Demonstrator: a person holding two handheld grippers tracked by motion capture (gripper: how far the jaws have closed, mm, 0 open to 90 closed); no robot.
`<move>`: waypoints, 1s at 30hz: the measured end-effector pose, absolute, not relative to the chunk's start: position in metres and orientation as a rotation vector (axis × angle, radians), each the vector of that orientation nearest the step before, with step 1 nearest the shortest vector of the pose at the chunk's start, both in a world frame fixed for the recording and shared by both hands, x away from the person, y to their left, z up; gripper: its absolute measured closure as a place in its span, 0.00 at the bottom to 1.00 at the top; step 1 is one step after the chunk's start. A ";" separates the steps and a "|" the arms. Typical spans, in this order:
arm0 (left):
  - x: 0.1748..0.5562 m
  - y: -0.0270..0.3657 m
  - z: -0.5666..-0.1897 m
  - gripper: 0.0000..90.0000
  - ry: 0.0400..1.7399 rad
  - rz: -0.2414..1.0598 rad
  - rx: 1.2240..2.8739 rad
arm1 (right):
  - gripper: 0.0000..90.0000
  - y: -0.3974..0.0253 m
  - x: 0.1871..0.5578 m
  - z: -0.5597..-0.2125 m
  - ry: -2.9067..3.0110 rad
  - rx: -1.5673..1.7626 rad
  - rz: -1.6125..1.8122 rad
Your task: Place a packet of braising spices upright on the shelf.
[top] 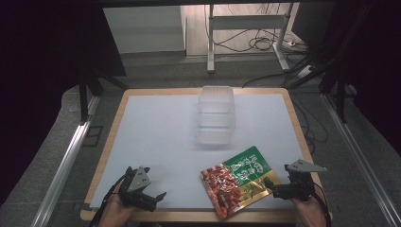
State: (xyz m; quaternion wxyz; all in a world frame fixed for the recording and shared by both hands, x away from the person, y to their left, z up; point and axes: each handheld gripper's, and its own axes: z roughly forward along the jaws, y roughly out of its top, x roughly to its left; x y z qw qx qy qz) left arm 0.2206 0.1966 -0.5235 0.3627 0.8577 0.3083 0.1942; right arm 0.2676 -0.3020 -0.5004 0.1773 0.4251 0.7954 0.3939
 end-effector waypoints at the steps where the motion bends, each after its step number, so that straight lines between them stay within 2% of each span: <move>1: 0.221 0.196 -0.523 0.00 0.793 0.500 2.210 | 0.00 -0.302 0.268 -0.500 2.251 1.203 1.115; 30: 0.221 0.194 -0.525 0.00 0.789 0.493 2.239 | 0.03 -0.273 0.302 -0.518 2.465 1.229 1.068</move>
